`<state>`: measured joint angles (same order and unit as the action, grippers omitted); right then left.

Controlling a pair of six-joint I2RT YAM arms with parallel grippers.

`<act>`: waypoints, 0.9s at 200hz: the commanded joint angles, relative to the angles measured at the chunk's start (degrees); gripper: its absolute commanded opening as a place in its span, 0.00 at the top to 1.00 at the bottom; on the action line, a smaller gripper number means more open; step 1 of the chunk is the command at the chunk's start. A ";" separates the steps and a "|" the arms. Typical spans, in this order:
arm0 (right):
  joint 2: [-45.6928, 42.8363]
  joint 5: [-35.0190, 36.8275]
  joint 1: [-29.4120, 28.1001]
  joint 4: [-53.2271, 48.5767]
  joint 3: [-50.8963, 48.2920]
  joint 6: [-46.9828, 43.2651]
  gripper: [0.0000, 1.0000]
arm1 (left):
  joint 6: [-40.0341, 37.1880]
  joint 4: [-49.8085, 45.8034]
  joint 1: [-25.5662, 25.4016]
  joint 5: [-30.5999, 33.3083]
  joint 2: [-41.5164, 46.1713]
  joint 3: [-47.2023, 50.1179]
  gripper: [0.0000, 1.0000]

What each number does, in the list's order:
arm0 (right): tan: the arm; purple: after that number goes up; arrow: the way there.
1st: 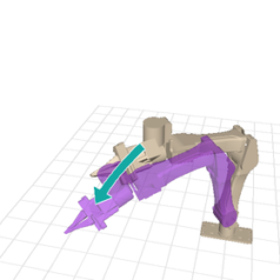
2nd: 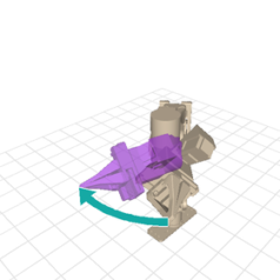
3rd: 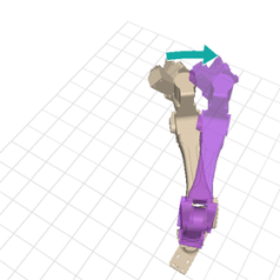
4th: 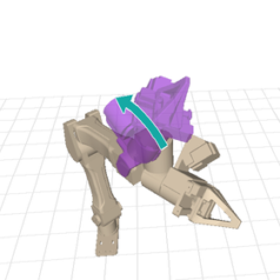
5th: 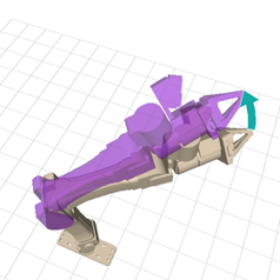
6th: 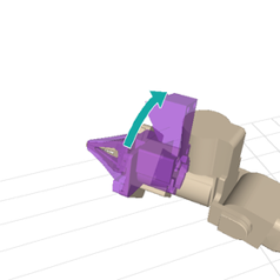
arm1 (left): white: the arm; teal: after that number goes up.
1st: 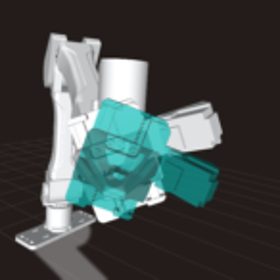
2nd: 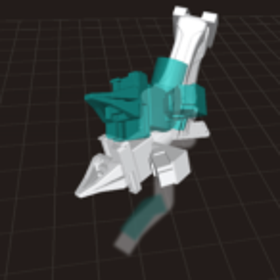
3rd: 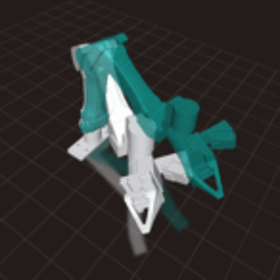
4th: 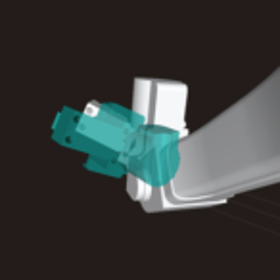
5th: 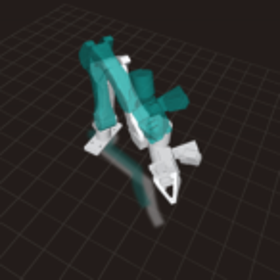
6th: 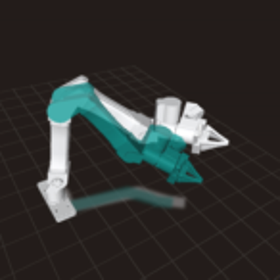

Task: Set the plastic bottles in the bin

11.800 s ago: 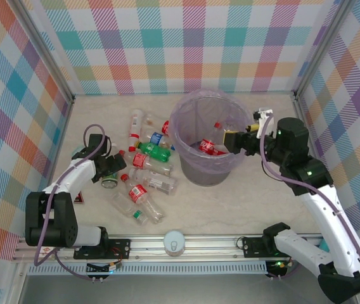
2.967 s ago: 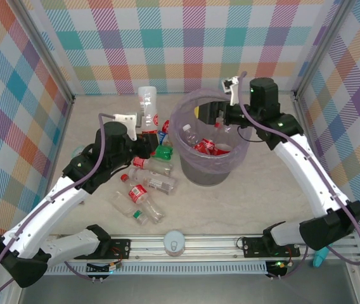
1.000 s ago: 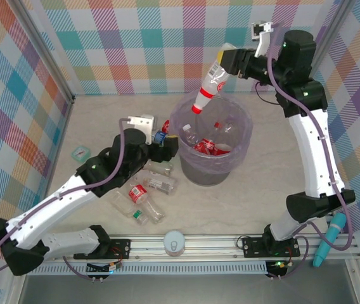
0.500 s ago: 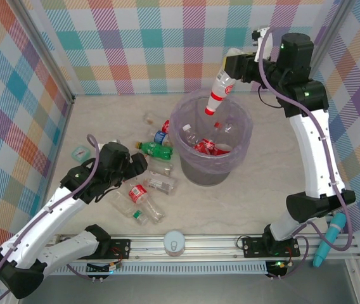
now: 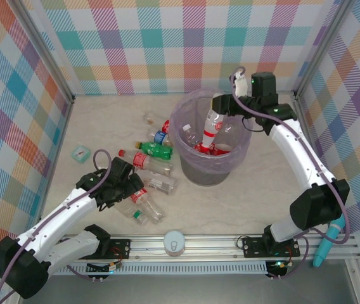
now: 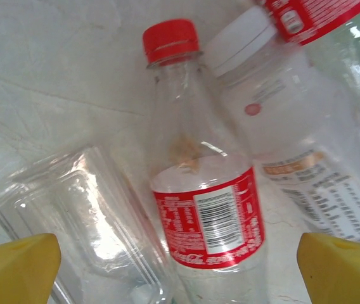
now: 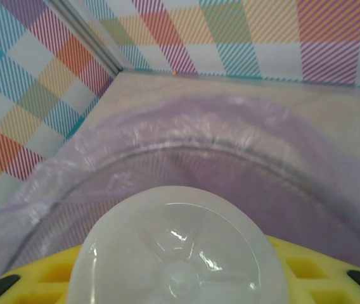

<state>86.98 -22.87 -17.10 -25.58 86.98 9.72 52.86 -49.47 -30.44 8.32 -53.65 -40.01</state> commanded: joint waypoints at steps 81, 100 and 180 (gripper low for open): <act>1.90 -3.21 -4.09 9.64 -7.74 -0.25 0.57 | 0.03 7.48 0.64 -3.00 -5.69 7.11 0.07; 2.49 -4.41 -4.31 9.80 -8.46 1.29 0.55 | -0.81 8.91 0.64 -3.31 -7.87 6.95 0.08; 2.28 -0.69 -6.44 9.04 -12.99 3.37 0.53 | 0.26 15.73 0.73 -2.55 -10.17 10.24 0.16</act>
<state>89.43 -26.98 -22.00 -15.79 76.64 13.67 52.07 -35.42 -30.20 10.09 -60.66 -34.41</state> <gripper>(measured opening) 0.469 0.843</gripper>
